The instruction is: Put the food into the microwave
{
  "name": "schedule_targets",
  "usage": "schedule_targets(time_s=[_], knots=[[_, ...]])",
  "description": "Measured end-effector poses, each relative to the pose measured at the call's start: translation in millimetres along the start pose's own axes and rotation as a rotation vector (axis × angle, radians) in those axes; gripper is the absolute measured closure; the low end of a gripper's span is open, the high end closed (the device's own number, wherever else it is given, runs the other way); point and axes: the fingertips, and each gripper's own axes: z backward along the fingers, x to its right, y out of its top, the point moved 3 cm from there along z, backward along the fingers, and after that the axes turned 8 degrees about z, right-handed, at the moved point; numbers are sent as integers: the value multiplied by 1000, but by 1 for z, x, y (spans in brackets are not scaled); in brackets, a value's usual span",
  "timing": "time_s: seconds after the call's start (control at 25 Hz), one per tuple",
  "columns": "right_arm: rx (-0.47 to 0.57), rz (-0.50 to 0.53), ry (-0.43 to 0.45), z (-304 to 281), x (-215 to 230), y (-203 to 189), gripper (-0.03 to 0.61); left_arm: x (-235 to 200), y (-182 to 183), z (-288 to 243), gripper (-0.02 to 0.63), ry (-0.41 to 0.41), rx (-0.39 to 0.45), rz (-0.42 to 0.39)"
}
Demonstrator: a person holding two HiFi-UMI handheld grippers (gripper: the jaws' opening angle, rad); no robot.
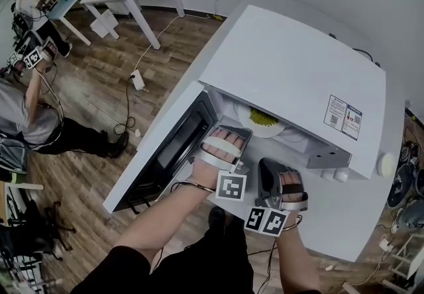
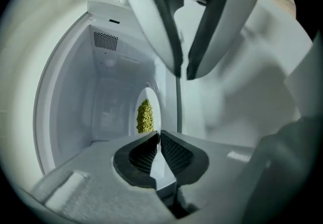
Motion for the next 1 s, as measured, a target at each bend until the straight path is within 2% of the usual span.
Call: schedule_targets(time_s=[0.24, 0.32, 0.44, 0.48, 0.56, 0.68, 0.8, 0.88, 1.0], knots=[[4, -73, 65, 40, -27, -7, 548, -7, 10, -13, 584, -18, 1, -31], [-4, -114, 86, 53, -34, -11, 548, -10, 15, -17, 584, -39, 11, -18], [-11, -191, 123, 72, -44, -14, 548, 7, 30, -22, 584, -210, 67, 120], [-13, -212, 134, 77, -48, -15, 548, 8, 33, -24, 584, -237, 73, 133], [-23, -251, 155, 85, -55, -17, 548, 3, 35, -29, 584, -236, 71, 112], [-47, -305, 180, 94, -64, -24, 548, -3, 37, -37, 583, -220, 43, 19], [-64, -353, 203, 104, -66, -24, 548, -7, 43, -43, 584, -234, 39, -23], [-56, -395, 224, 114, -61, -13, 548, -10, 43, -38, 583, -250, 39, -35], [-27, -464, 243, 138, -41, 13, 548, -18, 39, -13, 583, -248, 58, -7]])
